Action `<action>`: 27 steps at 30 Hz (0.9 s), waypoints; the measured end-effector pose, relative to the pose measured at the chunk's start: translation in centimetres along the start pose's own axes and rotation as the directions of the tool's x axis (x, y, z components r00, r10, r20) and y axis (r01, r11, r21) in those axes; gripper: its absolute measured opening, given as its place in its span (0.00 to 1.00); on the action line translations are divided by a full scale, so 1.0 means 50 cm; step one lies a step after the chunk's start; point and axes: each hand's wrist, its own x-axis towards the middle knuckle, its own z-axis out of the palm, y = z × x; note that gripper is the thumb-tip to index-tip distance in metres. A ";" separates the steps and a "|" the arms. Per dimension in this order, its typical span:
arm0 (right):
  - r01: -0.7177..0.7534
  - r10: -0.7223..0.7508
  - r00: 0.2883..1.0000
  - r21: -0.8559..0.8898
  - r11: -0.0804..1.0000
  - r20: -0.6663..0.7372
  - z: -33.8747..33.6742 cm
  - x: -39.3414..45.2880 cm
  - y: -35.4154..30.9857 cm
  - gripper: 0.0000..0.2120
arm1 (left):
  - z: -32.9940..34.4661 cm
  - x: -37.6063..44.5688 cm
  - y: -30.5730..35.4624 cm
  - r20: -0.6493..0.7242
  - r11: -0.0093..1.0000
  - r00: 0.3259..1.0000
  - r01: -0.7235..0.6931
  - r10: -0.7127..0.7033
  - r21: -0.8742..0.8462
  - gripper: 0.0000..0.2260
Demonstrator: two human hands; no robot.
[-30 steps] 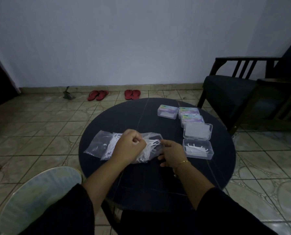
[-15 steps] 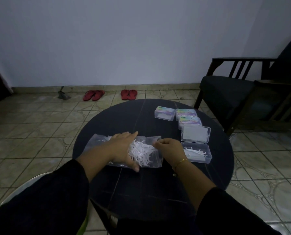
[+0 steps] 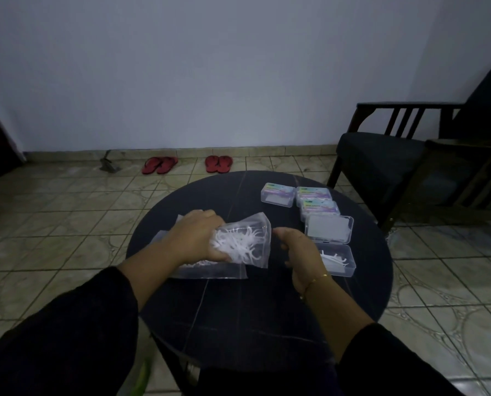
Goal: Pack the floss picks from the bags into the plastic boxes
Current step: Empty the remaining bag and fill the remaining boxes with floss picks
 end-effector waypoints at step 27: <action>0.134 -0.032 0.985 -0.641 0.756 0.168 0.017 0.035 0.030 0.17 | -0.165 0.002 0.003 0.114 0.809 0.978 -0.210 0.176 0.548 0.40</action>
